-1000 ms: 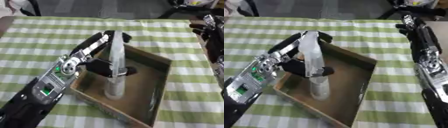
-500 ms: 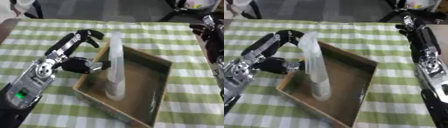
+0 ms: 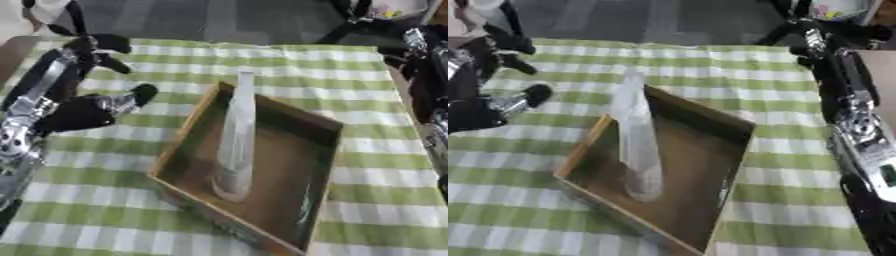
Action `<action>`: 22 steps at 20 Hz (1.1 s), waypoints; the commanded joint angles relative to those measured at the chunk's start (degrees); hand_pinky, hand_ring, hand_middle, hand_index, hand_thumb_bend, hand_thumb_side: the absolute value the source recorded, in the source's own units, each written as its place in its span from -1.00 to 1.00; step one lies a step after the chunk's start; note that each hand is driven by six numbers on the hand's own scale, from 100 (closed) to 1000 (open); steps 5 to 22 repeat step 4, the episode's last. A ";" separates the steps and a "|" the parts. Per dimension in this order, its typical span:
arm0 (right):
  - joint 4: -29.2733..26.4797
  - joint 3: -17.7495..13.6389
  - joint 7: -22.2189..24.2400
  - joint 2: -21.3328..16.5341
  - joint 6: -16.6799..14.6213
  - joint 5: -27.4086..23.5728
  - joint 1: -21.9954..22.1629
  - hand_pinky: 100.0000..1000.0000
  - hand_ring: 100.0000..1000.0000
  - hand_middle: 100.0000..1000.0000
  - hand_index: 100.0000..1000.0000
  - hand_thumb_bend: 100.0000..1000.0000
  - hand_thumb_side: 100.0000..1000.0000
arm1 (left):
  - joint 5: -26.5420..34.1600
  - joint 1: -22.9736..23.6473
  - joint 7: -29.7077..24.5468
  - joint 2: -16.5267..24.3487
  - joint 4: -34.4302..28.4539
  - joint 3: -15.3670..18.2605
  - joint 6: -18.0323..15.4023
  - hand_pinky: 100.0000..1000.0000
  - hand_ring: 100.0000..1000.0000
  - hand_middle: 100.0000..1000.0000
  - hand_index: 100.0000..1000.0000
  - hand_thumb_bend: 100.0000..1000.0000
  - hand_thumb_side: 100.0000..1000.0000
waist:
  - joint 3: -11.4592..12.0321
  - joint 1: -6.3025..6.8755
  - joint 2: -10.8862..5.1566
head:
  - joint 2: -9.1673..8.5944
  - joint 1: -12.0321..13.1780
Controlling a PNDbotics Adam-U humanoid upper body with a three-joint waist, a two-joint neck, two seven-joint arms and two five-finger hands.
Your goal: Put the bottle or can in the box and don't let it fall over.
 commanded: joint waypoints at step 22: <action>-0.98 -0.80 -0.34 -1.92 -0.09 -0.50 -0.22 0.78 0.57 0.77 0.71 -1.00 0.45 | 3.30 3.73 5.07 4.08 -1.39 6.15 -1.09 1.00 0.27 0.44 0.61 -0.09 -0.37 | 0.25 -0.14 -2.51 | 1.03 -0.62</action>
